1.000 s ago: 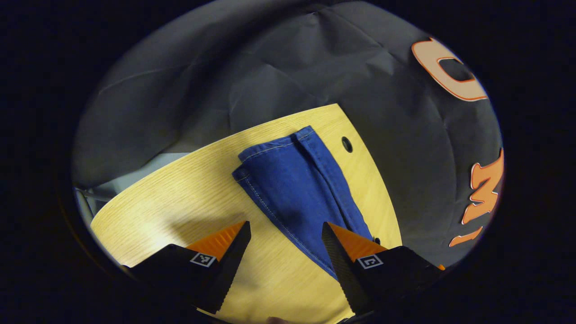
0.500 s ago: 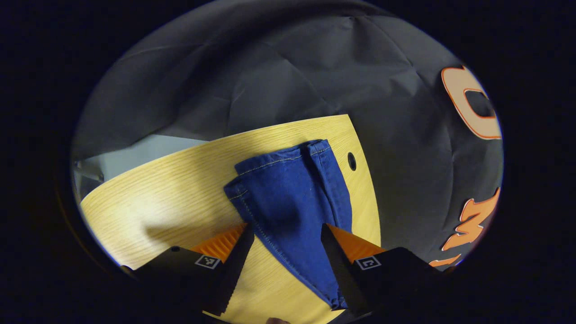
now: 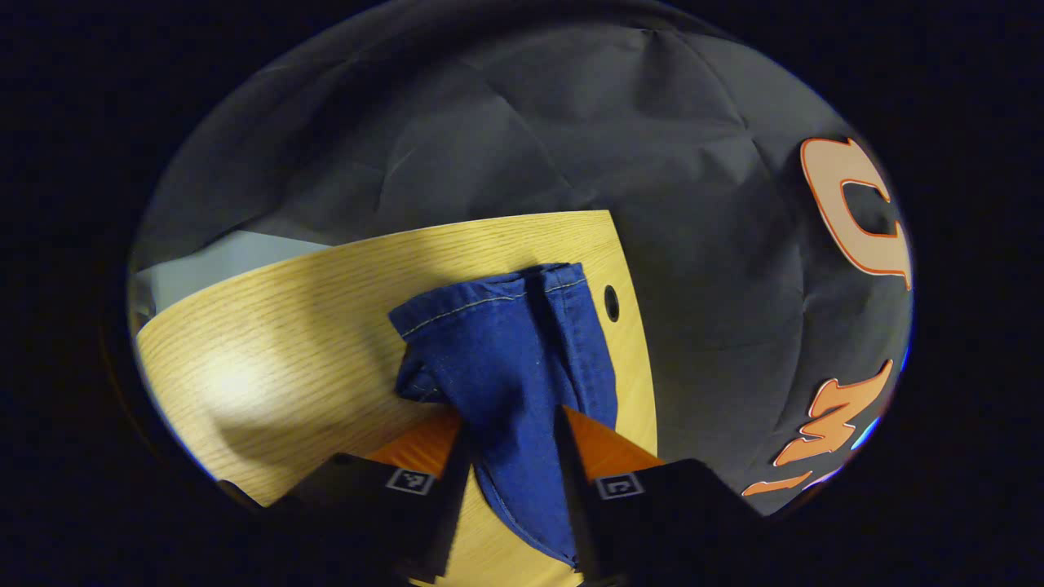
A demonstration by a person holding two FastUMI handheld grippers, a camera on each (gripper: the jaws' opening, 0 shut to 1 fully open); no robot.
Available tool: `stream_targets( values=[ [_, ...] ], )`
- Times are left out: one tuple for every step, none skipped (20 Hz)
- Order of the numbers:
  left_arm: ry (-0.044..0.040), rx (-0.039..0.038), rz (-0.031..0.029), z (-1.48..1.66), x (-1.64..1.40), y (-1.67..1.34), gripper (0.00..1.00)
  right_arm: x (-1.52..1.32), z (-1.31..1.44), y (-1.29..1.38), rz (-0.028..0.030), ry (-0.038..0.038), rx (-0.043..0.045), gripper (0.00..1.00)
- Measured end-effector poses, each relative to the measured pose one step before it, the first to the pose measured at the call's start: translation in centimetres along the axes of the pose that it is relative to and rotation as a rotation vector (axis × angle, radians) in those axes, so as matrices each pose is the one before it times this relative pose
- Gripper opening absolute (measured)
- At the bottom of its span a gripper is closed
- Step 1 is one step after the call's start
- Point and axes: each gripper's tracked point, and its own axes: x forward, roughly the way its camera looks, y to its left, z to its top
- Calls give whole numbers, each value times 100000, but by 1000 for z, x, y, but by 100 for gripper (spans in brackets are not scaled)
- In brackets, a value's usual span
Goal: Grasp the waist and the cuffs of the jeans and fold them to make the two legs overlap; first hold the waist and fold one-third of the jeans toward the cuffs, then hold the cuffs and fold the remaining one-third in the same direction to finish folding.
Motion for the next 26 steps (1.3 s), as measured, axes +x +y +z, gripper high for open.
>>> stream_targets(
  values=[
    [-1057, -1810, 3548, 121, 309, 1045, 28, -11, 0, -182, 104, 118, 355, 97],
    [-10, -2628, -3941, -117, -374, -883, 0, -33, 77, -222, -208, -16, 478, 97],
    [-1608, 1246, -1173, 310, -393, -284, 7, 46, 104, 97, 758, 93, 334, 97],
    [-2568, 1684, -379, -50, -200, 15, 7, 31, 230, -251, 27, -57, 341, 97],
    [-2086, 1601, -76, -223, -3533, -644, 6, -87, 327, -43, 1354, -433, 81, 97],
    [-1447, 824, -1215, -131, 2751, -533, 1, 149, 174, -67, 670, -33, -31, 97],
    [-1670, 857, -1425, 189, -958, -848, 1, -46, 192, -11, 1061, -31, 39, 97],
    [-1509, 1746, -1061, 69, -564, -605, 1, 102, 167, 21, 1363, 294, -629, 97],
    [-1421, 2589, -1188, 86, -901, -789, 1, 67, 140, -247, 392, -242, -1108, 97],
    [-1220, 3028, -1244, -82, -820, -926, 1, 242, 224, -146, 819, -170, -1480, 97],
    [-1396, 3229, -1208, -116, -579, -1303, 1, -121, 170, -132, 339, -73, -863, 97],
    [-802, 3003, -1927, -196, -678, -1401, 1, 100, 209, 100, 1479, 69, -110, 97],
    [-822, 2800, -1563, -266, -773, -1573, 1, 16, 77, 41, 1154, 303, 182, 97],
    [-498, 2464, -2738, -265, -654, -1377, 1, 94, 144, 14, 1470, 173, 312, 97],
    [-429, 2361, -2131, -137, -891, -1552, 1, 142, 55, -65, 797, 153, 65, 97],
    [228, 2804, -2621, -466, -704, -1893, 1, 51, 183, -37, 956, -196, 207, 97],
    [-229, 2879, -1453, -142, -644, -1643, 1, -37, 126, -32, 1077, -5, 45, 97],
    [628, 2759, -2506, -311, -386, -1999, 1, 69, 120, -207, 340, 133, 223, 97],
    [-294, 2893, -2488, -110, -537, -1903, 1, -32, 121, 0, 1250, -164, 209, 97],
    [242, 2946, -2836, -140, -396, -1863, 1, 12, 84, -170, 272, 10, 136, 97],
    [421, 2928, -2341, -333, -158, -2287, 1, -49, 256, -289, 599, -491, 413, 97],
    [473, 2840, -2350, -214, 32, -2018, 1, -79, 152, -85, 751, -84, 378, 97],
    [671, 2339, -2439, -295, 189, -1916, 1, -63, 73, -317, 2, -398, 582, 97],
    [1102, 2499, -2651, -617, 356, -1842, 1, -17, 218, -92, 852, -338, 511, 97],
    [1625, 2342, -2580, -674, 682, -1619, 1, -267, 105, -482, -17, -247, 577, 97],
    [1458, 2413, -2226, -803, 631, -1802, 1, -107, 224, -356, 412, -595, 526, 97]
  ],
)
